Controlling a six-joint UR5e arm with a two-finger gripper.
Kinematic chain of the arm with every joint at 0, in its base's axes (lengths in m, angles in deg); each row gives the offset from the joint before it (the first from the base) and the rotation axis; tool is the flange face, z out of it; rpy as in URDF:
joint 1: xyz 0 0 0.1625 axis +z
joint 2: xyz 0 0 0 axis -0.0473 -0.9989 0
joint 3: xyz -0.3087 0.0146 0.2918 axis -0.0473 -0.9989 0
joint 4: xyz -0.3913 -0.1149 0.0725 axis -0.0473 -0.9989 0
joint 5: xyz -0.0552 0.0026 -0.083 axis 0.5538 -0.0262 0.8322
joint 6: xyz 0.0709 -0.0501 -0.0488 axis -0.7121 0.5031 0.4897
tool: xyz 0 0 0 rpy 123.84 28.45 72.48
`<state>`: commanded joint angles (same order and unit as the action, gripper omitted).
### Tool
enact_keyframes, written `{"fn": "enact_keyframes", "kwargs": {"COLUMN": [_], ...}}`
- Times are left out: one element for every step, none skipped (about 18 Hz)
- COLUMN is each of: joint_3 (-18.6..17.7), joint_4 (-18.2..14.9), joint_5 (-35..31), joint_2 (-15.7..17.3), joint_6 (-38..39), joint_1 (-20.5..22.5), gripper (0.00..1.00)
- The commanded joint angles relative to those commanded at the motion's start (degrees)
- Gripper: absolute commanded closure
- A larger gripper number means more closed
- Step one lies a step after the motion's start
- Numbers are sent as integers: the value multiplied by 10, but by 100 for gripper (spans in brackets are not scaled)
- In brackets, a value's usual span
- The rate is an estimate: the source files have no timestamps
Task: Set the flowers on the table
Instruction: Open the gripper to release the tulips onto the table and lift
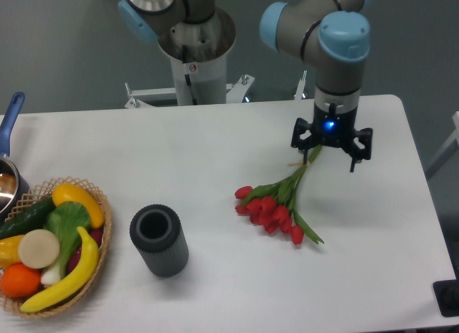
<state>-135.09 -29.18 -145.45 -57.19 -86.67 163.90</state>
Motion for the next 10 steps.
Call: {"fn": "enact_keyframes", "kwargs": {"joint_3": [-2,-3,-6,-9,-10,-10,-10,-10,-9,-9], "joint_4": [-11,-19,-27,-37,-47,-55,-57,-57,-57,-57], "joint_5": [-2,-2,-2,0,0,0,1,2,3,4], "joint_2": [4,7,12,14,15,14,13,13,12,11], "joint_6": [-32,-65,-98,-129,-159,-186,-208,-218,-220,-220], "joint_1": [8,17,26,42,52,59,64,67,68,68], "gripper": [0,0,0,0,0,0,0,0,0,0]}}
